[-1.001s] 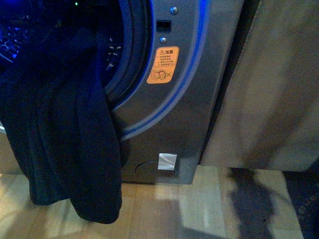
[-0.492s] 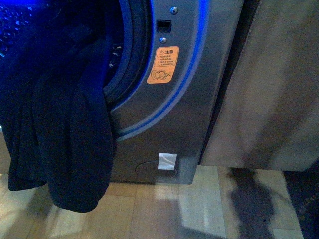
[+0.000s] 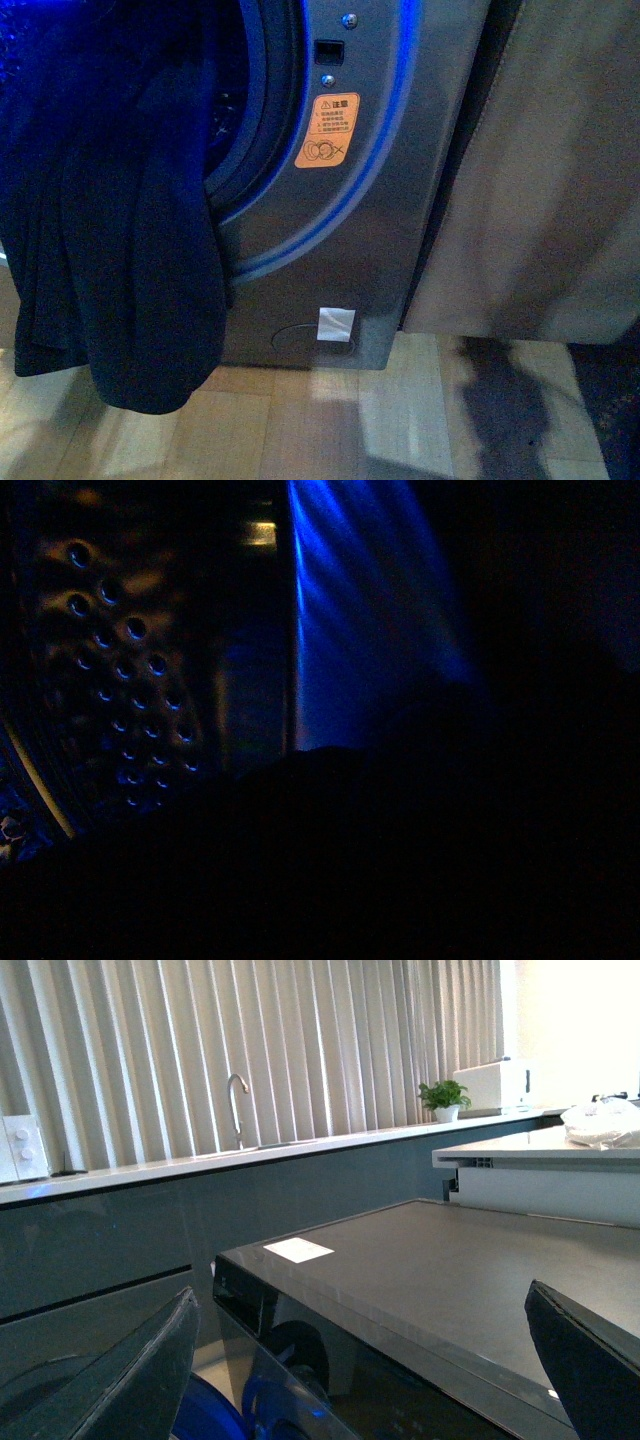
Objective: Put clothes into washing machine
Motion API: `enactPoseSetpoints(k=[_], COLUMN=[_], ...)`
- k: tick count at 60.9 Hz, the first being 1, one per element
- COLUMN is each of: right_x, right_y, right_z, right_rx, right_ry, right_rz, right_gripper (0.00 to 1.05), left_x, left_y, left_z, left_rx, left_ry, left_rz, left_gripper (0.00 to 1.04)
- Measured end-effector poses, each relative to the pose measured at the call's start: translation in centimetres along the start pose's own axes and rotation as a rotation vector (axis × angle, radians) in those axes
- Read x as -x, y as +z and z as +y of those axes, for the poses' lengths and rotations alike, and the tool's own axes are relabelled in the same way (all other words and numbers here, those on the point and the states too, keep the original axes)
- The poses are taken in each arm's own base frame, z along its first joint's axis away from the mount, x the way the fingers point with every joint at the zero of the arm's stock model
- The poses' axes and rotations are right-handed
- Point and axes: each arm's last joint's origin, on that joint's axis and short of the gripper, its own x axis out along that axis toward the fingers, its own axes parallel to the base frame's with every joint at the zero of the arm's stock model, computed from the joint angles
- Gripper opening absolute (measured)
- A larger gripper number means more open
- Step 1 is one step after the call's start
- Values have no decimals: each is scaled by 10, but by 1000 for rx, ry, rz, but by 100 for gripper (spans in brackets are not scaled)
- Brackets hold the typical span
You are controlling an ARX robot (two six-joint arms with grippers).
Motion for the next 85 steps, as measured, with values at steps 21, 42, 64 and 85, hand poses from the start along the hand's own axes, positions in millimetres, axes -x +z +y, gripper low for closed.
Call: enactPoseSetpoints(k=[21, 42, 64, 85], right_x=[0, 0, 0, 0], right_y=[0, 0, 0, 0], right_z=[0, 0, 0, 0], right_rx=[0, 0, 0, 0], right_ry=[0, 0, 0, 0], right_rz=[0, 0, 0, 0], right_gripper=[97, 97, 97, 97], left_x=[6, 16, 57, 125], left_y=[-27, -92, -58, -57], left_z=[-15, -17, -1, 17], left_rx=[-55, -53, 5, 0], left_ry=[-94, -152, -242, -321], left_rz=[161, 335, 257, 301], left_gripper=[9, 58, 98, 98])
